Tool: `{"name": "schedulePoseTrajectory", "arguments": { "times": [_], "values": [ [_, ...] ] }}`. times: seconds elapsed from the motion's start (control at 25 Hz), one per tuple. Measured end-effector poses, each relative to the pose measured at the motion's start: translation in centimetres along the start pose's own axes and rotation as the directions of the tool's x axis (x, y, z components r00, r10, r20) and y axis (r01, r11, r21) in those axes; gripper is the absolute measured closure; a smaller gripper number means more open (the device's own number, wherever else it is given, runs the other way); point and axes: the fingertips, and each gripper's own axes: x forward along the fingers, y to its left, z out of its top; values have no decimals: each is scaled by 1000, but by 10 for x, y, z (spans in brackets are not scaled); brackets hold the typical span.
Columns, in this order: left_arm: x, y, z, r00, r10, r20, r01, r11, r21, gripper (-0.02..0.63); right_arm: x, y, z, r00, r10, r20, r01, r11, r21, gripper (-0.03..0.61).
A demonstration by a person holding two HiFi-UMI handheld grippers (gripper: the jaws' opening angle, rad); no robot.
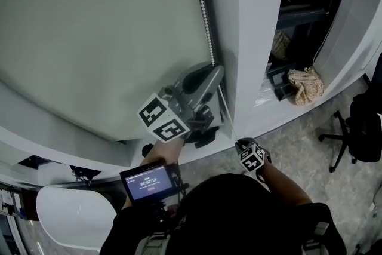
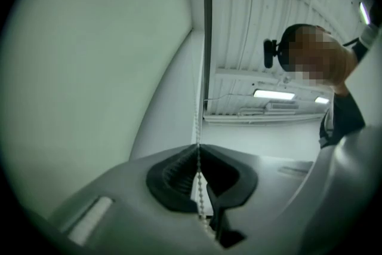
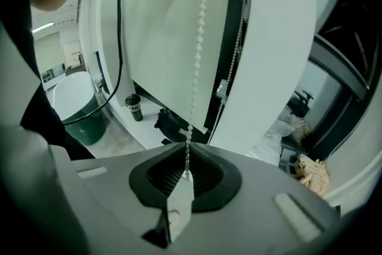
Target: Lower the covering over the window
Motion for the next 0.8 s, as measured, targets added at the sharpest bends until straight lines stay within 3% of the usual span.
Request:
{"name": "schedulePoseTrajectory", "arguments": {
  "times": [0.08,0.16,0.24,0.32,0.4,0.48,0.56,0.64,0.72,0.8],
  "values": [
    [-1,2,-3,1000,17,-9,-17,1000,9,604,-7,-6,-2,999,-6,37,5,999,41,557],
    [-5,8,-26,995,50,-90,-45,997,55,604,-18,-15,5,993,-18,120,6,995,99,530],
    [-24,23,-79,967,110,-228,-91,991,95,604,-36,-26,25,967,-39,253,-4,986,167,468],
    [-56,45,-143,923,178,-342,-168,984,59,604,-64,-42,49,916,-91,391,-3,972,235,465],
    [-89,60,-191,894,227,-387,-271,960,-65,604,-101,-58,76,844,-144,517,-24,952,305,470],
    [-112,61,-219,881,256,-398,-336,930,-146,604,-142,-70,113,753,-171,635,-93,929,360,472],
    [-124,46,-242,863,250,-439,-333,935,-122,604,-188,-77,162,642,-179,746,-182,909,375,472],
    [-128,23,-260,856,216,-470,-298,949,-107,604,-234,-81,211,544,-168,822,-218,918,332,472],
    [-128,7,-271,859,188,-476,-282,950,-135,604,-273,-81,255,476,-133,870,-215,941,261,471],
    [-125,-3,-280,854,169,-492,-268,953,-139,604,-303,-82,297,425,-87,901,-224,954,198,465]
  ]
}}
